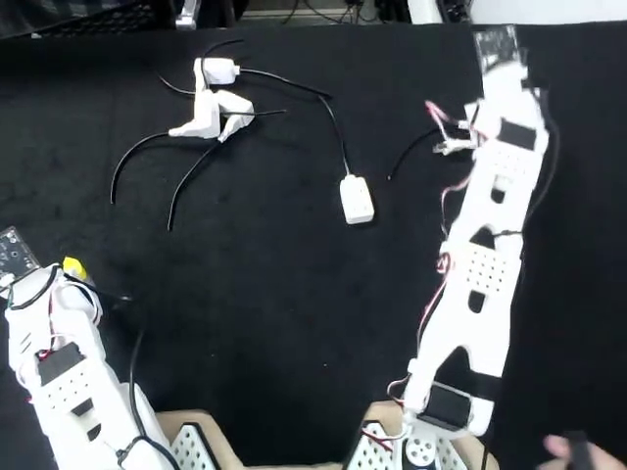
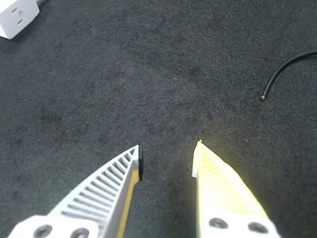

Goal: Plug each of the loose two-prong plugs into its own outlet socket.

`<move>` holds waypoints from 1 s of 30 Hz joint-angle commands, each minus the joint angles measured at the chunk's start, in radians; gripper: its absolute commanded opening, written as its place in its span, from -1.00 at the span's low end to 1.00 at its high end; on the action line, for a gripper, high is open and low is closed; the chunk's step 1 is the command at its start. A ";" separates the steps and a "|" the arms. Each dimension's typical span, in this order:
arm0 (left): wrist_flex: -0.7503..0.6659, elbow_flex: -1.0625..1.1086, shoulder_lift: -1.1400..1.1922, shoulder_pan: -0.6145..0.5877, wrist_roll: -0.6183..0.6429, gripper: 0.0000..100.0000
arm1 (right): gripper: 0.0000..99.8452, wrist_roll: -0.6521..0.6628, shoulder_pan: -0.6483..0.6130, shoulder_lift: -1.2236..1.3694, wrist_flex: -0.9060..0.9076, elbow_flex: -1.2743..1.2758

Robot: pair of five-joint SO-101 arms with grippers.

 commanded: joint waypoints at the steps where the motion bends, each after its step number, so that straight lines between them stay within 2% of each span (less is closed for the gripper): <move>1: -0.023 -0.005 -0.008 0.008 -0.011 -0.64 | -0.38 -0.003 -0.002 0.073 -0.181 -0.002; 4: -0.023 -0.005 -0.008 0.008 -0.011 -0.64 | -0.38 0.003 -0.018 0.108 -0.198 -0.016; 7: -0.023 -0.005 -0.008 0.010 -0.011 -0.64 | -0.38 0.051 -0.038 0.108 -0.104 -0.019; 10: -0.023 -0.005 -0.008 0.010 -0.011 -0.64 | -0.39 0.147 -0.060 0.101 0.066 -0.035; 13: -0.023 -0.005 -0.008 0.010 -0.011 -0.64 | -0.39 0.238 -0.077 0.065 0.319 -0.097; 16: -0.023 -0.005 -0.008 0.010 -0.011 -0.64 | -0.39 0.256 -0.089 0.013 0.555 -0.186; 22: -0.023 -0.005 -0.008 0.010 -0.011 -0.64 | -0.39 0.258 -0.126 -0.165 0.914 -0.154; 30: -0.023 -0.005 -0.008 0.010 -0.011 -0.64 | -0.39 0.250 -0.118 -0.243 0.941 -0.176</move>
